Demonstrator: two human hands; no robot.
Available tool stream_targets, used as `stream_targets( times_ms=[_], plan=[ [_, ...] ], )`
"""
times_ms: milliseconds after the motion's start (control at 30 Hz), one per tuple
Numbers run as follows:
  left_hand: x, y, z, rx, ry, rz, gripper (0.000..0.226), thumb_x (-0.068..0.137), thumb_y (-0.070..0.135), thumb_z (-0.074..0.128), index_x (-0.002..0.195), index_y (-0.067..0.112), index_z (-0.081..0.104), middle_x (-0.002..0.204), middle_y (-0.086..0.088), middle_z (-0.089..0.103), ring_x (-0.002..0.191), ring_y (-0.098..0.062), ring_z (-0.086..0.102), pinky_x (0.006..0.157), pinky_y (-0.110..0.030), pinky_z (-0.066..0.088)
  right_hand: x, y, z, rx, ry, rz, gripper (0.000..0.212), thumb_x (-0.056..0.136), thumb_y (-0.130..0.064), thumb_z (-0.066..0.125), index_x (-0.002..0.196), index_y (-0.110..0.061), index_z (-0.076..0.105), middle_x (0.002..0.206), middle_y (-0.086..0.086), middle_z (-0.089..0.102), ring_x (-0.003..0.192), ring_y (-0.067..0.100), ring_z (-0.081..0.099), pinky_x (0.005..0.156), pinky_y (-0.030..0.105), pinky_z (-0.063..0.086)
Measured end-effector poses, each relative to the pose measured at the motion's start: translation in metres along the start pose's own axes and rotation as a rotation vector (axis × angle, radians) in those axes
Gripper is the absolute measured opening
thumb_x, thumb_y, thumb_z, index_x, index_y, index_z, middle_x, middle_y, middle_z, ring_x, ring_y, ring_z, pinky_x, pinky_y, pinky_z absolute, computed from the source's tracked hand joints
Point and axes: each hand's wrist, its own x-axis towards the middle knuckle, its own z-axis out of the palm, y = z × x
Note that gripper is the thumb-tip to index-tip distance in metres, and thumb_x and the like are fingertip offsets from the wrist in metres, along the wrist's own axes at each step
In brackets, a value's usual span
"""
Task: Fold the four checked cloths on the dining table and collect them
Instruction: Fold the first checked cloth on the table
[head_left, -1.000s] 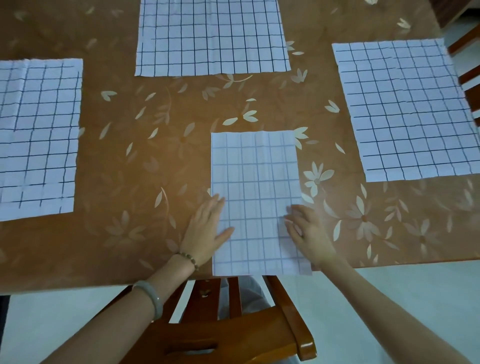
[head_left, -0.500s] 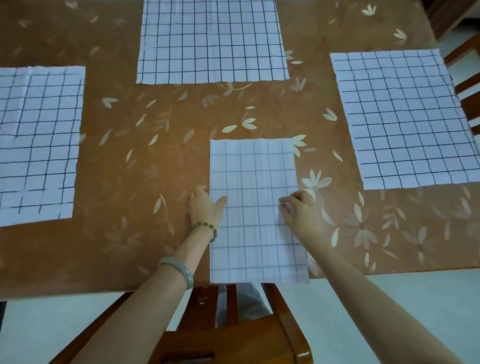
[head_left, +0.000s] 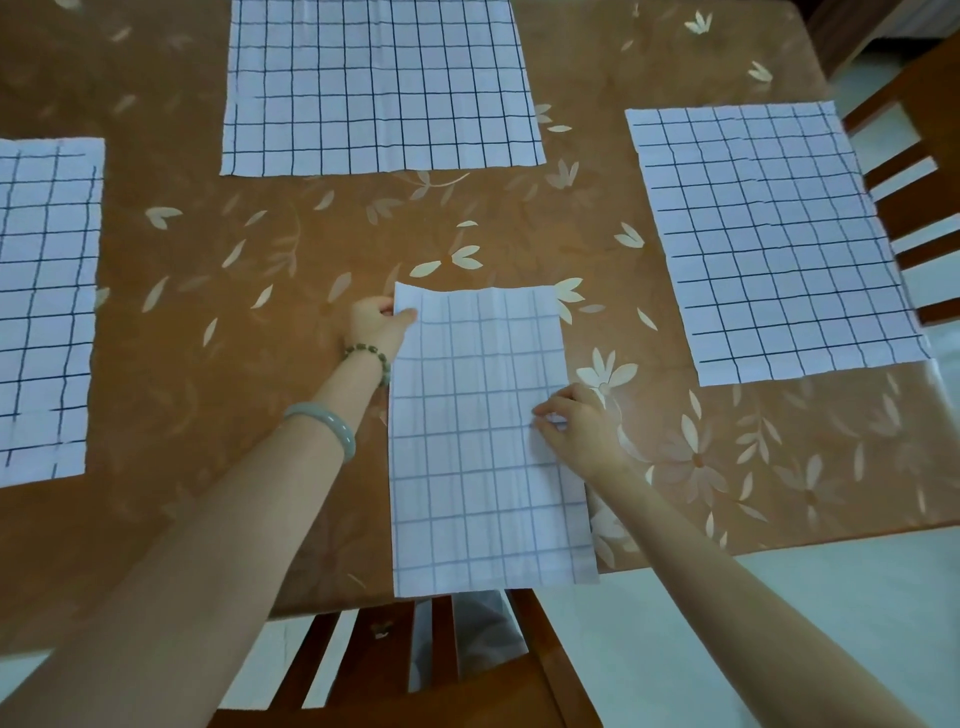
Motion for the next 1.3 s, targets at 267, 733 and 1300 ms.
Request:
stream_targets(
  times_ms=[267,733,1300],
  plan=[
    [0.004,0.007,-0.029,0.118,-0.169,0.223,0.024,0.086,0.025,0.067,0.084,0.001,0.07,0.071,-0.012,0.06,0.073,-0.014,0.053,0.084,0.002,0.028,0.087,-0.015,-0.034,0.173,-0.012,0.235,0.051,0.075,-0.018,0.075,0.123,-0.015,0.058,0.119,0.007,0.049,0.113,0.021,0.046,0.101,0.031,0.037],
    [-0.001,0.022,-0.095,0.019,-0.023,0.408,0.017,0.08,0.013,0.074,0.068,0.022,0.065,0.07,0.006,0.049,0.063,-0.002,0.045,0.061,-0.007,0.036,0.163,-0.055,-0.079,0.606,-0.087,0.257,0.019,0.075,-0.003,0.074,0.083,0.012,0.064,0.061,0.006,0.06,0.053,0.015,0.054,0.049,0.022,0.041],
    [-0.109,-0.065,-0.104,-0.05,-0.214,0.134,0.041,0.084,-0.007,0.052,0.085,0.026,0.077,0.091,0.011,0.072,0.089,-0.004,0.066,0.077,-0.015,0.052,0.02,-0.038,-0.05,0.92,-0.21,0.405,0.043,0.083,0.014,0.051,0.07,-0.017,0.077,0.098,0.013,0.069,0.092,0.024,0.068,0.074,0.025,0.057]
  ],
)
